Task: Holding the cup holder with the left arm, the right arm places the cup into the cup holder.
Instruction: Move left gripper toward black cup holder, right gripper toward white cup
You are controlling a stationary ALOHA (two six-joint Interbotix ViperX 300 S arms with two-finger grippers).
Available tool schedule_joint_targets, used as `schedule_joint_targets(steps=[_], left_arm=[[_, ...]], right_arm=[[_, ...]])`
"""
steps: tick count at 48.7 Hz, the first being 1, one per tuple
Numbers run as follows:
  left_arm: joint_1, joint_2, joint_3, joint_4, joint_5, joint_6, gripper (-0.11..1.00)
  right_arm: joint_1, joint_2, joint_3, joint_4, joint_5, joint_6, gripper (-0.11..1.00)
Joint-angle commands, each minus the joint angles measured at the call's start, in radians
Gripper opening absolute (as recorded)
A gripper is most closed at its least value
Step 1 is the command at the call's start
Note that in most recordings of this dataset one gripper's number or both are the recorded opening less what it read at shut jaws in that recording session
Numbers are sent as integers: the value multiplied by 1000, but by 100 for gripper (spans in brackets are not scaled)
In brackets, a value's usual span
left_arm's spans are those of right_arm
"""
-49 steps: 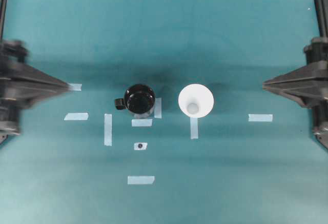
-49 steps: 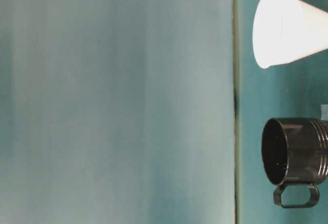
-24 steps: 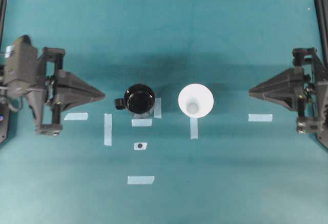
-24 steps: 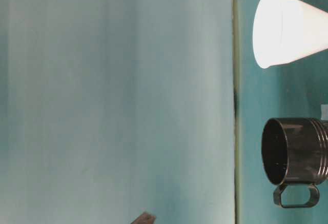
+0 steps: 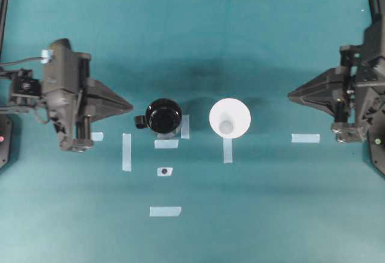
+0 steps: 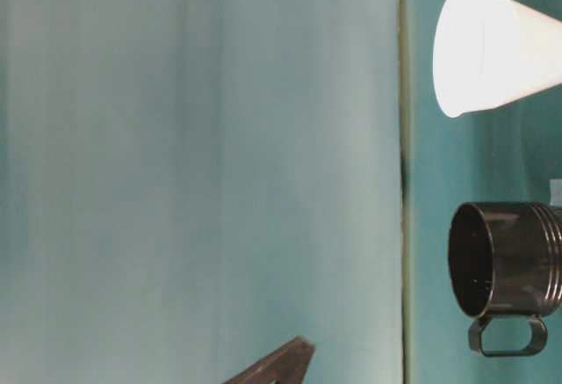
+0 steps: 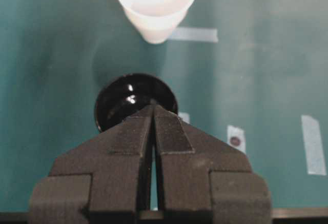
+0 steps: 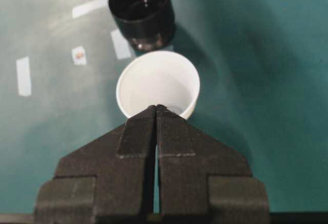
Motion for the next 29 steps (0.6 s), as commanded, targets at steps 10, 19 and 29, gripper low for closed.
schedule_joint_targets(steps=[10, 19, 29], left_arm=[[8, 117, -137, 3, 118, 5, 3], [9, 167, -213, 3, 247, 9, 3], [11, 204, -239, 3, 291, 9, 3]], right_arm=[[-3, 196, -123, -5, 46, 6, 2], [-5, 290, -204, -14, 114, 5, 2], [-5, 394, -282, -49, 181, 3, 2]])
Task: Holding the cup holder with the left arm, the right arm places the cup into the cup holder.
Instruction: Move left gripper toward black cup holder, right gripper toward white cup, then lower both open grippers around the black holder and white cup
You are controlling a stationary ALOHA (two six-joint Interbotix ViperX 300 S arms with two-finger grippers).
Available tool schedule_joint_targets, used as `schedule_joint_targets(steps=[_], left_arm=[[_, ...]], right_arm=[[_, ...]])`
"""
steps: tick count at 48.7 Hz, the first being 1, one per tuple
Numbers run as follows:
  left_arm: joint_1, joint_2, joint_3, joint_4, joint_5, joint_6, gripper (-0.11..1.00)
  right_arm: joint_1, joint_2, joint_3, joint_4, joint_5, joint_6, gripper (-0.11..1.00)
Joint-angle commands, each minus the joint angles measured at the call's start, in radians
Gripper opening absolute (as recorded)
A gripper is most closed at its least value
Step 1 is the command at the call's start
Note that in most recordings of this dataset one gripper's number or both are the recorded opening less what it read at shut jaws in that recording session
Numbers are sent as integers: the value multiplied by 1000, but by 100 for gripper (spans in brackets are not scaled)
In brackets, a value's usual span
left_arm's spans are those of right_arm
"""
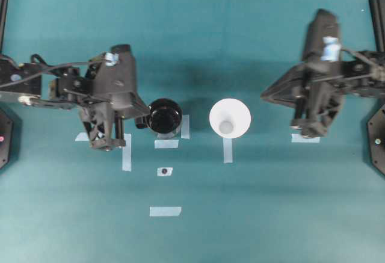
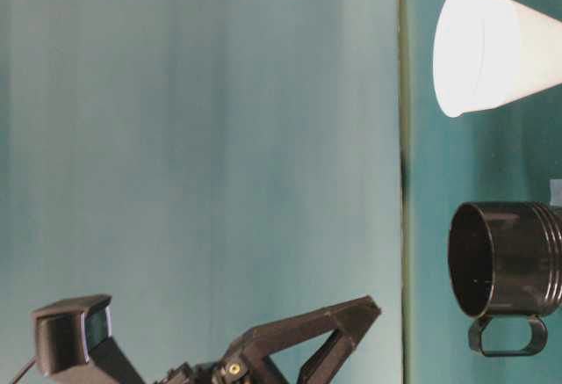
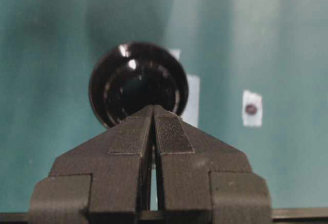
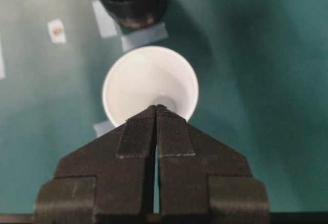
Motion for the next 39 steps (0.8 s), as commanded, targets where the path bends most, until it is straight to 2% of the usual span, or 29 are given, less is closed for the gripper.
schedule_joint_targets(steps=[1, 15, 28, 39], left_arm=[[3, -2, -34, 3, 5, 2, 3], [11, 46, -83, 5, 41, 2, 3], [43, 133, -146, 9, 120, 2, 3], [54, 212, -236, 11, 219, 8, 3]], right_arm=[[-3, 110, -64, -9, 25, 3, 2], [-3, 236, -160, -25, 95, 3, 2], [-5, 301, -212, -37, 124, 3, 2], [-3, 350, -264, -40, 189, 2, 2]])
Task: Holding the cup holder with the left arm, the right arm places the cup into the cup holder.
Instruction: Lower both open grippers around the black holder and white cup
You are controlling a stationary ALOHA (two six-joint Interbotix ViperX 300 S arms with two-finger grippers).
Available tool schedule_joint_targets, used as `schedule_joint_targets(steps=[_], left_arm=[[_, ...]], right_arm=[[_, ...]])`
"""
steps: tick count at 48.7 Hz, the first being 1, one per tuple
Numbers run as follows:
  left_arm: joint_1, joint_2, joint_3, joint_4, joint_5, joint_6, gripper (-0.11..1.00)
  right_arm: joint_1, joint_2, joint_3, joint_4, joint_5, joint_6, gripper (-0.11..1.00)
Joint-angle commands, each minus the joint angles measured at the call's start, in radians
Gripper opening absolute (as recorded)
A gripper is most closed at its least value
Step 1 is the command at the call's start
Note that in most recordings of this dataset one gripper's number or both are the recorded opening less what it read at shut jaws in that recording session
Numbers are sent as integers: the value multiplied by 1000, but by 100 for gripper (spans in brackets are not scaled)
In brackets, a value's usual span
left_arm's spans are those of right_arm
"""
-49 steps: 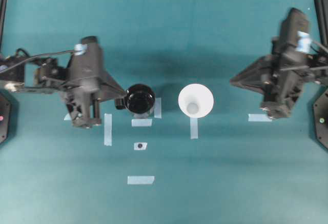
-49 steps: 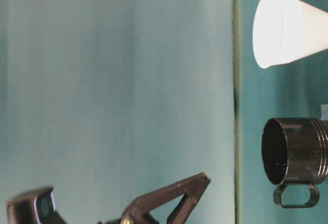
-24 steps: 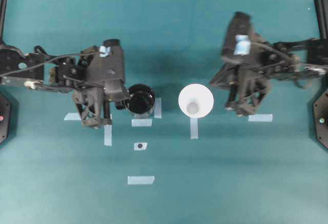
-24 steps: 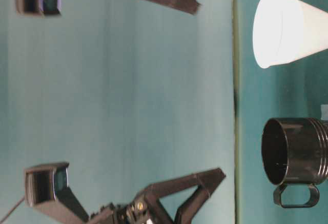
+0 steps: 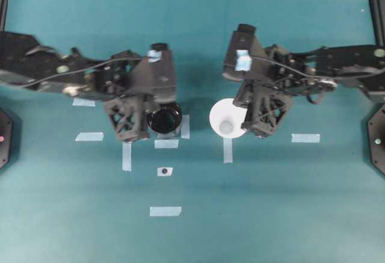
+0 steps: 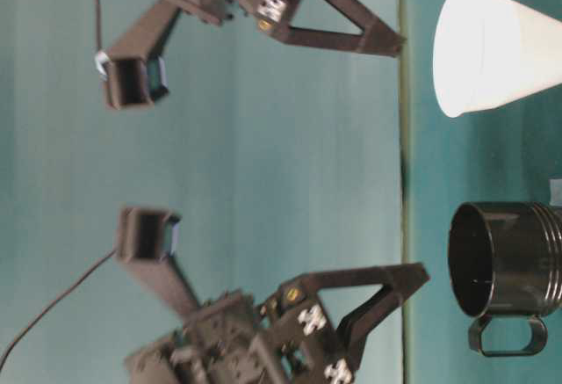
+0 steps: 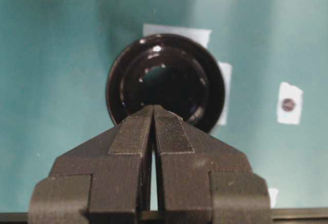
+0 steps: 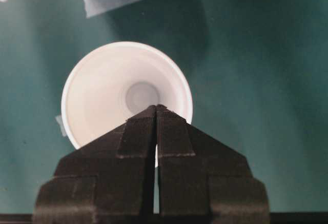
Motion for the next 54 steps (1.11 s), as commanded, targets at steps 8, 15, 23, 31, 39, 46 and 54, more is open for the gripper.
schedule_joint_targets(steps=[8, 15, 23, 31, 39, 46, 54], left_arm=[[5, 14, -72, 6, 69, 54, 3], [6, -2, -64, 6, 83, 72, 3], [5, -35, -58, 6, 137, 74, 3], [6, -67, -54, 6, 206, 80, 3], [3, -97, -51, 6, 241, 89, 3], [-8, -95, -34, 6, 270, 91, 3], [-29, -92, -28, 6, 281, 86, 3]], right_arm=[[-2, 29, -63, -18, 48, 3, 2], [-2, 34, -64, -18, 51, 3, 2], [-2, 34, -66, -18, 51, 3, 2], [-2, 34, -69, -28, 51, 2, 2], [-2, 34, -78, -49, 58, 2, 2], [-3, 34, -80, -67, 66, 3, 2], [-3, 35, -81, -69, 72, 2, 1]])
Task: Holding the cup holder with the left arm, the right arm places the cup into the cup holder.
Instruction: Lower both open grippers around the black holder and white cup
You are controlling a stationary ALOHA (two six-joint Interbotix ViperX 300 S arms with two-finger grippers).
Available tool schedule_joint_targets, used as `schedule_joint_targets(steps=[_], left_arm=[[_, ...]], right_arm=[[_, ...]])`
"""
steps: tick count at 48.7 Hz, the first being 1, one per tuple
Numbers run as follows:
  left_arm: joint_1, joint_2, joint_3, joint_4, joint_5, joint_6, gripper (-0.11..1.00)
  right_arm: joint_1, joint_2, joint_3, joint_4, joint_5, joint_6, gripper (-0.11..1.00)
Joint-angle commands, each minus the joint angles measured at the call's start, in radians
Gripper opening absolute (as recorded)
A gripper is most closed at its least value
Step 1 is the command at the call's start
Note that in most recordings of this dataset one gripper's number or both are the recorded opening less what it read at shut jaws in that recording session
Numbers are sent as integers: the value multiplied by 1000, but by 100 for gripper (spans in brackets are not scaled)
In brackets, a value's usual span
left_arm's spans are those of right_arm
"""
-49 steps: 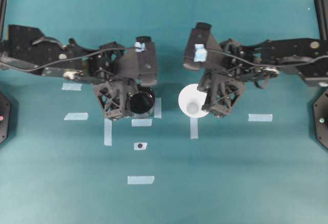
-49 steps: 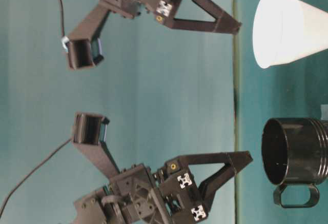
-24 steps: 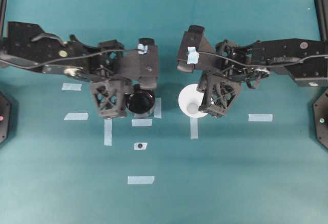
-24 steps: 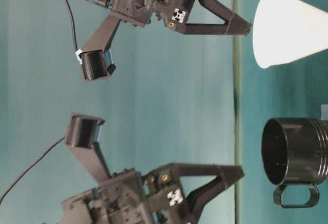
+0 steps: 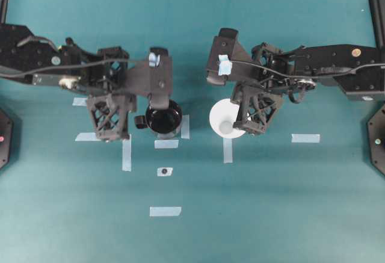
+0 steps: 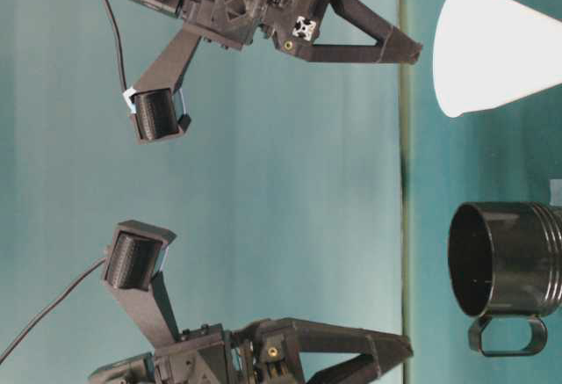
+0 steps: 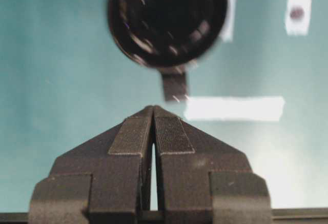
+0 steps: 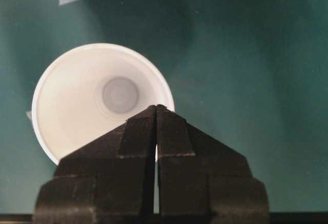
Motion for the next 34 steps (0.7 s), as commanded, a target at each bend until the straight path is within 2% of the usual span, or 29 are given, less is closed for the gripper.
schedule_joint_targets(steps=[1, 24, 34], left_arm=[[-14, -17, -9, 5, 0, -2, 3], [-31, 32, -5, 3, -5, -5, 3], [-29, 23, 2, 0, -66, -6, 3]], right_arm=[[-2, -21, -26, -2, 0, 2, 2], [-3, -12, -31, -6, 2, 2, 1], [-11, -5, -41, -6, 2, -6, 3]])
